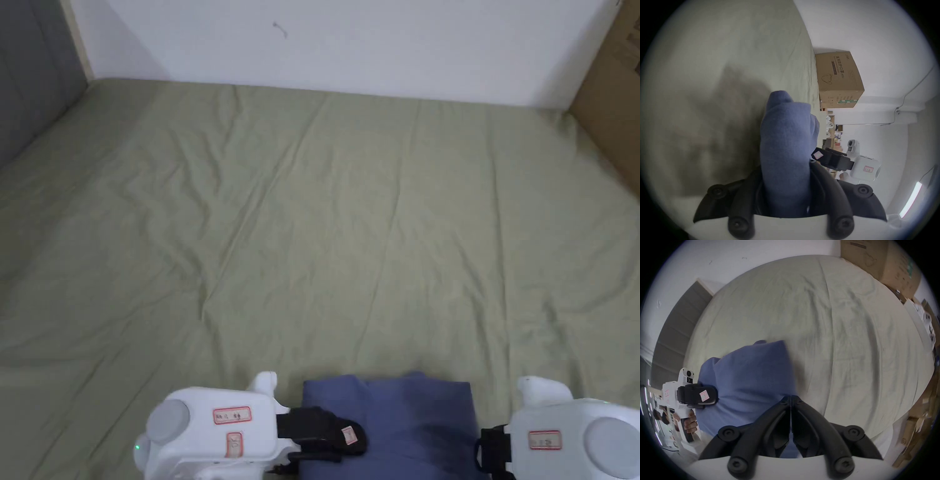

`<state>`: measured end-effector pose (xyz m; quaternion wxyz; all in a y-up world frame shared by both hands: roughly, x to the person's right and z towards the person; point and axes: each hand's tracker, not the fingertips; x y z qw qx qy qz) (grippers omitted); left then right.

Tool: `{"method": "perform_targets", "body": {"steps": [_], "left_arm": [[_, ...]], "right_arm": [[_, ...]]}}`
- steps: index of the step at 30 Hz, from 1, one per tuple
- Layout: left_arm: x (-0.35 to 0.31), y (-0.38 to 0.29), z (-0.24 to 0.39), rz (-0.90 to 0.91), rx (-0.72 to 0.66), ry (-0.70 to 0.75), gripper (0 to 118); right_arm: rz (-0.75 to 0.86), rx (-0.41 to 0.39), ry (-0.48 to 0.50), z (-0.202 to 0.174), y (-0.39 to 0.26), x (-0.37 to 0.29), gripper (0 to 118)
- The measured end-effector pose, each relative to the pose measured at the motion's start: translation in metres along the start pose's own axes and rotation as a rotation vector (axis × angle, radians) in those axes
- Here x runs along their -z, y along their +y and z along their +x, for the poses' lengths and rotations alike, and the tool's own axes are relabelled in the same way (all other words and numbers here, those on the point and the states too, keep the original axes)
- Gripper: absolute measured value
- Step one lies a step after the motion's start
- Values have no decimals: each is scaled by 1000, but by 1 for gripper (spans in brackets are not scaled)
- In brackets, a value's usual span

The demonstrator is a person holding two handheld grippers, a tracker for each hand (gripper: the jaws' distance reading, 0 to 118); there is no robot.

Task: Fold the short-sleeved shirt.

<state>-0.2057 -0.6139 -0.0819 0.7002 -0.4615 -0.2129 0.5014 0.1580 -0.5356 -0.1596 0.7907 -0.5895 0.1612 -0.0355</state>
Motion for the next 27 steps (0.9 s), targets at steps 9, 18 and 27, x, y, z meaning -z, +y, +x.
{"method": "perform_targets", "body": {"steps": [9,18,27], "left_arm": [[-197,68,-3,140,132,525,25],[-283,110,-2,39,343,1342,24],[-309,98,-1,264,309,1287,92]], "right_arm": [[-16,15,-28,-16,-15,-4,2],[-54,88,-33,-18,-28,-3,2],[-50,90,-57,-10,-29,-11,2]]}}
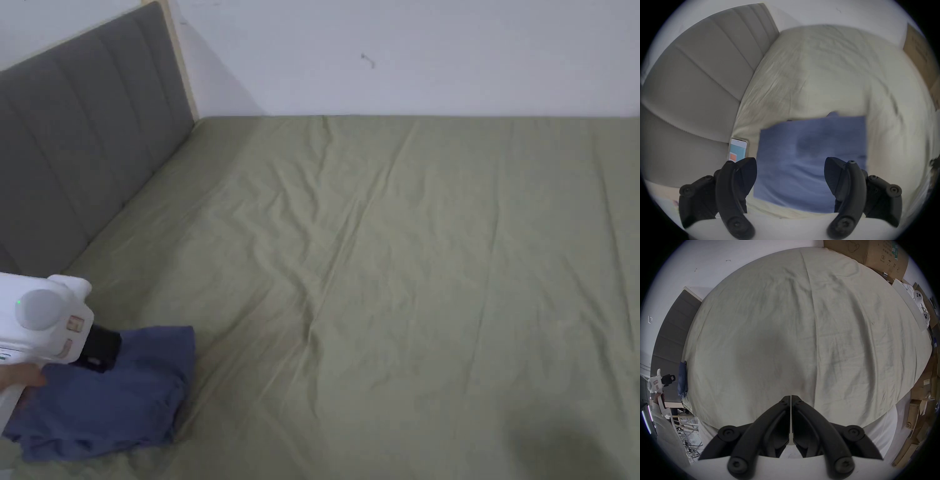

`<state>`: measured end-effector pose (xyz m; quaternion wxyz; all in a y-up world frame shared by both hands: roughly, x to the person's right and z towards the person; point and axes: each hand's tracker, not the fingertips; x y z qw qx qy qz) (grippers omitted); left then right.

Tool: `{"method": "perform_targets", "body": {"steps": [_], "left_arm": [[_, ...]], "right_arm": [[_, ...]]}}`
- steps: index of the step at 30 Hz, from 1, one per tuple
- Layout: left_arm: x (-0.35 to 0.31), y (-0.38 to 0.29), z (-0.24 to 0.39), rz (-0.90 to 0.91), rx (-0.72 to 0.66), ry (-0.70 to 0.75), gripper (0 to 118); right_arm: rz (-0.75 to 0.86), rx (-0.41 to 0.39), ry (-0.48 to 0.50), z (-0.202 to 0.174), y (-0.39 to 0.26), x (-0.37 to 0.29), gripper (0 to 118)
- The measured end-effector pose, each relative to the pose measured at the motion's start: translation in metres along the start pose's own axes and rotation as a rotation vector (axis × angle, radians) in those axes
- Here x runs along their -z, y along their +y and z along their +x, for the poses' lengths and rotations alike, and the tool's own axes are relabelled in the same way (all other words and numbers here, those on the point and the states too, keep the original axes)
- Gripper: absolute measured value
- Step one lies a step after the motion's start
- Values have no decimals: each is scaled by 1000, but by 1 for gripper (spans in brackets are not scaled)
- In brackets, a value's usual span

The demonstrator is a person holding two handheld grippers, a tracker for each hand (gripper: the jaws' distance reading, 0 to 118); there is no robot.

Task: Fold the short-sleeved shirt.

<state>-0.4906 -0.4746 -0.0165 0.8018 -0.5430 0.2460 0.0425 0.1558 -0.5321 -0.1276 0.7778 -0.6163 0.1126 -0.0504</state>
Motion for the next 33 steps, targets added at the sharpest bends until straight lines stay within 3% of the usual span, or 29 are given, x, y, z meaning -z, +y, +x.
{"method": "perform_targets", "body": {"steps": [5,6,9,14,20,25,30,33], "left_arm": [[-37,-1,3,23,-93,-152,90],[-46,-4,7,46,-113,-206,82],[-71,-18,30,148,-173,-376,1],[-107,-43,92,250,-144,-503,0],[-136,-69,157,336,-138,-499,0],[-170,-83,214,479,-140,-378,0],[-219,-99,262,693,-116,-258,0],[-243,-110,278,808,-90,-169,0]], "right_arm": [[11,-10,19,-1,-1,-3,2],[21,-12,30,-2,-2,-5,2],[41,-31,46,-5,-1,-8,2],[78,-59,80,-6,-4,-20,2],[183,-87,109,-3,-10,-44,2],[362,-183,107,-8,-16,-75,2],[612,-308,12,-28,-26,-117,2],[735,-330,-18,-37,-29,-139,2]]}}
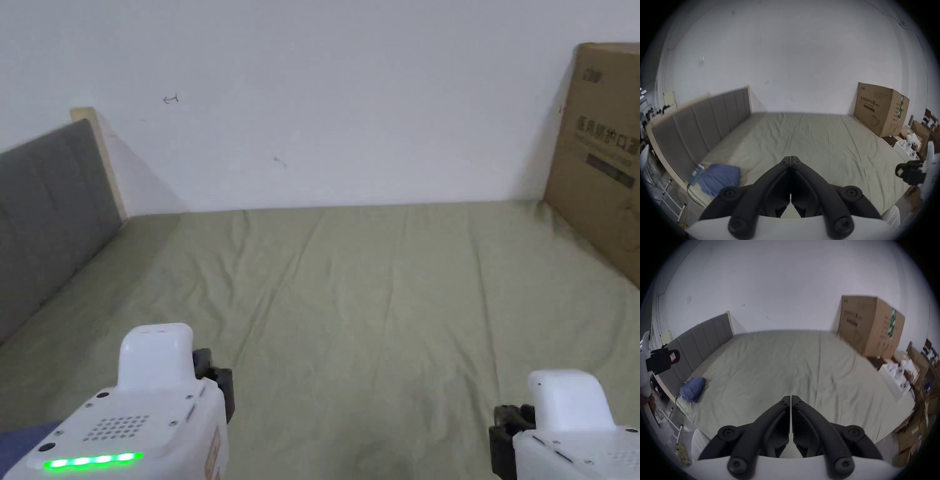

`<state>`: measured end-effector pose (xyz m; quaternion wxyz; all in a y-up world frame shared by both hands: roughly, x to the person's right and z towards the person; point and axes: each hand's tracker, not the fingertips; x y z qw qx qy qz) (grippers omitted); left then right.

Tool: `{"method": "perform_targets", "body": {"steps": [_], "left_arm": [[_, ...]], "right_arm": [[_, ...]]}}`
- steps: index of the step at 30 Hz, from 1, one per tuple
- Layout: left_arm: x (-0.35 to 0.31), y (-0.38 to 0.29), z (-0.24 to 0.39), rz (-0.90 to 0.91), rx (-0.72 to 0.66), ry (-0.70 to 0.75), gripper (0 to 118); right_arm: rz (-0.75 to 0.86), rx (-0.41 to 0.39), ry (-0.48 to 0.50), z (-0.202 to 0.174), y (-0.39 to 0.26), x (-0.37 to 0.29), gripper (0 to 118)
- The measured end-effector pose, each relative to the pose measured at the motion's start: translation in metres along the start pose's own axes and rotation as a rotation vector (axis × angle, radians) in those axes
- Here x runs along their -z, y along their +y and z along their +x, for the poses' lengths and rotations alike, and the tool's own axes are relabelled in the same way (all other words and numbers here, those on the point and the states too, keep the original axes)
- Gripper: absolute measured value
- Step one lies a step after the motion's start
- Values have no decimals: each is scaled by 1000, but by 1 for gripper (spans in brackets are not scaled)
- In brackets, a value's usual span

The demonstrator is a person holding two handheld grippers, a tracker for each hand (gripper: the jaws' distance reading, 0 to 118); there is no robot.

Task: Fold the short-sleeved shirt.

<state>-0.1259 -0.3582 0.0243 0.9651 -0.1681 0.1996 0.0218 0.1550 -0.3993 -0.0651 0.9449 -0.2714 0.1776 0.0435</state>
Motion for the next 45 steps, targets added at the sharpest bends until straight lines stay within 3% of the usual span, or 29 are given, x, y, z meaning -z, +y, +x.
{"method": "perform_targets", "body": {"steps": [3,5,6,7,8,10,11,16,25,29,45], "left_arm": [[-23,7,9,117,-19,-25,0],[-35,11,12,181,-10,-45,3],[-40,11,15,205,3,-32,13],[-44,13,18,209,22,-21,36],[-46,15,20,208,26,-19,60],[-48,17,21,206,21,-26,106],[-51,17,21,213,8,-36,111],[-58,24,23,189,-40,-29,112],[-63,28,29,64,-17,-83,112],[-69,24,44,120,72,32,112],[-67,18,59,16,38,-13,112]], "right_arm": [[98,60,1,-7,14,-23,7],[153,112,46,-3,21,-33,42],[167,121,65,-2,23,-37,65],[182,127,72,4,24,-37,87],[204,129,71,4,25,-41,93],[250,113,44,3,27,-48,93],[268,102,29,2,28,-50,93],[368,46,-76,-4,29,-55,111],[379,61,-83,-3,35,-53,111],[368,61,-88,-1,38,-51,111],[337,42,-77,-6,41,-46,111]]}}
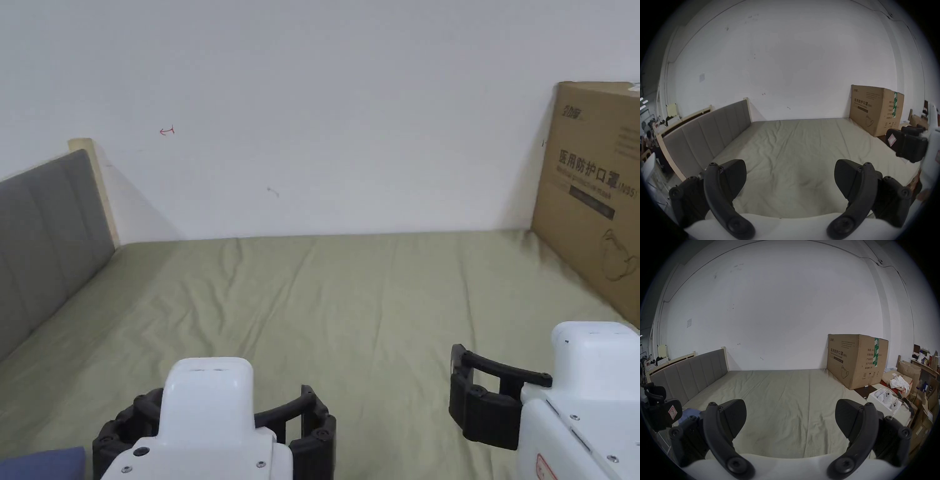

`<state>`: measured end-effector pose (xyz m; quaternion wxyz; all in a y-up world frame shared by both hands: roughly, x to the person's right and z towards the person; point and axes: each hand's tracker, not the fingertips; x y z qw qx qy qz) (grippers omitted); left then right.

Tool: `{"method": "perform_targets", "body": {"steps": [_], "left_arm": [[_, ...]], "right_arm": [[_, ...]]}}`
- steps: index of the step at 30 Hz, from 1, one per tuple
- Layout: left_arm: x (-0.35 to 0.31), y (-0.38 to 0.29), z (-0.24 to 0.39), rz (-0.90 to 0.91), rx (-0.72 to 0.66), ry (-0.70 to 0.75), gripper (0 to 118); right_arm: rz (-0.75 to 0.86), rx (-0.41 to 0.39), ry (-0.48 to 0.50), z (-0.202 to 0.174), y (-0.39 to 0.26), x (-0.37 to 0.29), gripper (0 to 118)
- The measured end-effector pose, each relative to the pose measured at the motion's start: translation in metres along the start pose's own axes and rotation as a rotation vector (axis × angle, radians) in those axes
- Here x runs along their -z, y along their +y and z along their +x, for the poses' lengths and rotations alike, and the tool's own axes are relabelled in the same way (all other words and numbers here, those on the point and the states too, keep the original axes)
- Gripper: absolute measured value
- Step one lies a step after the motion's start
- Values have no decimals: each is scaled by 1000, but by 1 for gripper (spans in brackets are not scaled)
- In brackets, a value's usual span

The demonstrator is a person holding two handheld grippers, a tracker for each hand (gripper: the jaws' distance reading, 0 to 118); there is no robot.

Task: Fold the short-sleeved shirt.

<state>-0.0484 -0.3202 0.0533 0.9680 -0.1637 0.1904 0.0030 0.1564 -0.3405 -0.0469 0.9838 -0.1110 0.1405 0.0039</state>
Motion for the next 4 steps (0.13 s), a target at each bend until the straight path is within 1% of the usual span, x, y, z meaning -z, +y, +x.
{"method": "perform_targets", "body": {"steps": [4], "left_arm": [[0,3,-4,6,-3,-12,112]], "right_arm": [[-7,0,0,2,-1,0,111]]}}
